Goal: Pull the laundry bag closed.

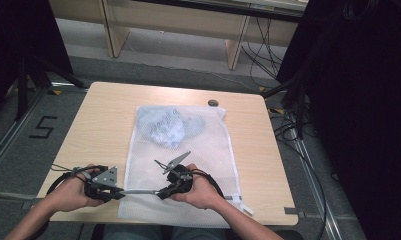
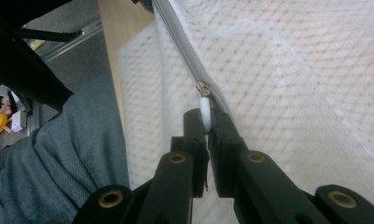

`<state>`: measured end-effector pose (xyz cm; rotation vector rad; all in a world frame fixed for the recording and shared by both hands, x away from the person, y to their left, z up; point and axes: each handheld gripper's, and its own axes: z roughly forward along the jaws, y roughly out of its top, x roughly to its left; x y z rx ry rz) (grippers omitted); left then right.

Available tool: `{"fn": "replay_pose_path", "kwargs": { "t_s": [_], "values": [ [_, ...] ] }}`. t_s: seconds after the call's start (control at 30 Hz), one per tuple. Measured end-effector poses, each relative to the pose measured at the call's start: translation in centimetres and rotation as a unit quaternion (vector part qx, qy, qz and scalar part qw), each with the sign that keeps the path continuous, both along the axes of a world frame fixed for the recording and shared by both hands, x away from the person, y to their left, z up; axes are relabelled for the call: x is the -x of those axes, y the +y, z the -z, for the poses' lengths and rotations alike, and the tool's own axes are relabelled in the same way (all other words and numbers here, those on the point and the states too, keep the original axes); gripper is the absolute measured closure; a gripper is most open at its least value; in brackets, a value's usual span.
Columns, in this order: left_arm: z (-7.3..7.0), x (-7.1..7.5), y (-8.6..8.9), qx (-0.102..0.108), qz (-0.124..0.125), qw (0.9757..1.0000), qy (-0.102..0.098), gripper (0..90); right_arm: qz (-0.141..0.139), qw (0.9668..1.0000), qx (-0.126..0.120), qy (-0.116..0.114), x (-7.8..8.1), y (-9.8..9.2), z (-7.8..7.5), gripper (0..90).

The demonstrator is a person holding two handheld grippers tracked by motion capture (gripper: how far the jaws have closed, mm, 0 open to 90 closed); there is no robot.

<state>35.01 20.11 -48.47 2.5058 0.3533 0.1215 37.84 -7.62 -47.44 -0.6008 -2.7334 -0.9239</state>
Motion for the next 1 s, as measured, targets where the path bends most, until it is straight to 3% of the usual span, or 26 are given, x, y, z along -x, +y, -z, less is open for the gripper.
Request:
{"fn": "replay_pose_path", "kwargs": {
  "t_s": [0.03,0.07,0.1,0.2,0.23,1.0],
  "values": [
    [0.0,0.0,0.0,-0.002,0.001,1.0000,-0.001,82.0,-0.004,1.0000,-0.003,-0.004,-0.1,-0.1,0.1,87.1],
    [0.1,0.2,-0.2,0.013,-0.009,0.9999,0.003,82.0,0.003,1.0000,0.001,0.004,0.0,-0.3,0.0,87.1],
    [-0.1,0.0,-0.1,-0.003,0.002,1.0000,-0.001,81.9,0.002,1.0000,0.000,0.005,0.0,-0.4,0.0,87.1],
    [0.1,0.1,-0.1,0.011,-0.008,0.9999,0.002,82.0,-0.002,1.0000,0.001,-0.004,-0.1,-0.5,0.1,87.0],
    [0.0,0.0,0.0,-0.002,0.001,1.0000,-0.002,82.0,0.005,1.0000,0.003,0.006,0.0,-0.7,0.0,87.1],
    [0.0,0.0,0.0,-0.002,0.000,1.0000,-0.002,82.0,0.027,0.9994,0.012,0.018,-0.1,-3.2,0.1,87.1]
  ]
}}
